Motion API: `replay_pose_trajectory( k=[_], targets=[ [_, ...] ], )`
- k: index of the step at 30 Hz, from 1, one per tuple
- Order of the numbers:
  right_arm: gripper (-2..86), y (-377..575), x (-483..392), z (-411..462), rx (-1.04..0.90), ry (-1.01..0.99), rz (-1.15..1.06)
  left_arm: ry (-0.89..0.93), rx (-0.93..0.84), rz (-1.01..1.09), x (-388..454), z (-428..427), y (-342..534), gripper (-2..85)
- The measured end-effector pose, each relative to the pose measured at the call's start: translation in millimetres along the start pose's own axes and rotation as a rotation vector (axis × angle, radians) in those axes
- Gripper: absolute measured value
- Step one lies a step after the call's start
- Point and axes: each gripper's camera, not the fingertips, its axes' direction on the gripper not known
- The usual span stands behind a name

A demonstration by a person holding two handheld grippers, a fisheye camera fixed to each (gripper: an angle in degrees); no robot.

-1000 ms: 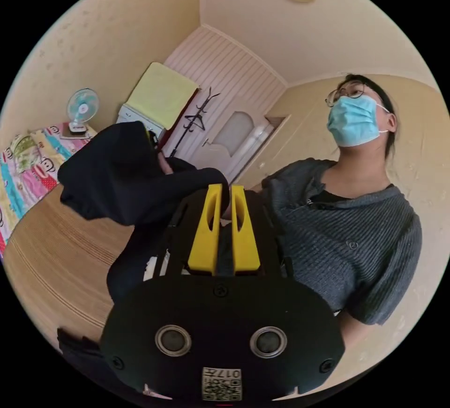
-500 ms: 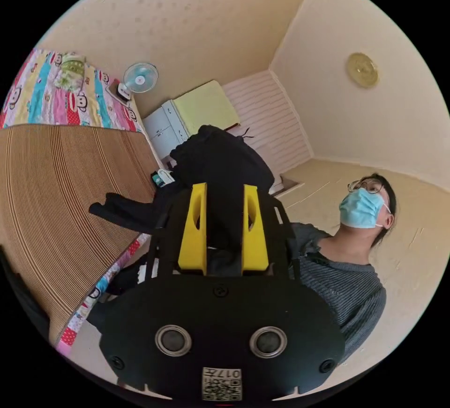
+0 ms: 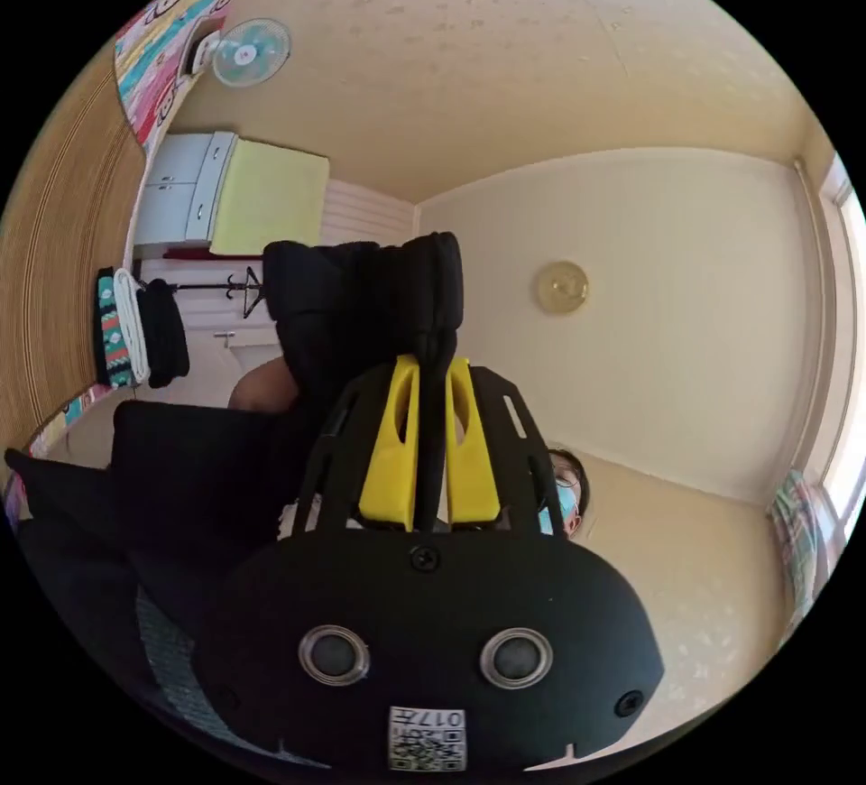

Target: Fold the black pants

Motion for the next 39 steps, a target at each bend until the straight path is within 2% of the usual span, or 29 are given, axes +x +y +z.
replay_pose_trajectory(
  k=[1, 3, 6, 8, 10, 11, 13, 15, 17, 20, 22, 24, 26, 29, 32, 39],
  targets=[
    [6.0, 2, 7, 5, -0.041, 0.071, 0.102, -0.028, -0.005, 0.057, 12, 0, -3, 4.3],
    [7.7, 7, 20, 14, -0.119, 0.215, 0.281, -0.165, -0.032, 0.324, 73, 8, -8, 4.0],
    [10.0, 19, 48, 24, -0.221, 0.533, 0.610, -0.327, -0.095, 0.635, 138, 37, 5, 3.9],
    [11.7, 32, 66, 15, -0.195, 0.858, 0.896, -0.483, -0.127, 0.791, 162, 62, 20, 3.9],
    [11.6, 33, 61, 12, -0.085, 1.050, 0.959, -0.628, -0.120, 0.884, 170, 84, 33, 3.7],
    [11.4, 29, 51, 17, 0.010, 1.132, 0.921, -0.725, -0.120, 0.901, 167, 99, 38, 3.7],
    [12.0, 21, 43, 39, 0.064, 1.189, 0.832, -0.895, -0.156, 0.905, 150, 121, 41, 3.7],
    [13.4, 19, 56, 69, -0.004, 1.238, 0.822, -1.120, -0.212, 0.889, 114, 143, 47, 3.7],
    [16.7, 32, 102, 112, -0.171, 1.227, 0.883, -1.203, -0.265, 0.858, 79, 153, 53, 3.6],
    [17.1, 70, 169, 158, -0.355, 1.223, 0.984, -1.189, -0.346, 0.729, 19, 159, 59, 3.5],
    [14.5, 79, 184, 174, -0.363, 1.313, 0.966, -1.174, -0.394, 0.666, -11, 166, 65, 3.5],
    [10.3, 78, 183, 178, -0.314, 1.345, 0.928, -1.221, -0.410, 0.648, -33, 173, 79, 3.9],
    [7.1, 73, 166, 169, -0.141, 1.370, 0.874, -1.206, -0.403, 0.684, -30, 173, 91, 5.2],
    [5.6, 58, 141, 150, 0.044, 1.333, 0.778, -1.043, -0.417, 0.734, -7, 162, 106, 7.5],
    [4.6, 23, 125, 152, 0.077, 1.340, 0.634, -0.907, -0.421, 0.820, 18, 139, 130, 7.4],
    [3.1, -65, 109, 181, 0.048, 1.348, 0.379, -1.149, -0.321, 0.883, 26, 74, 184, 14.0]
  ],
)
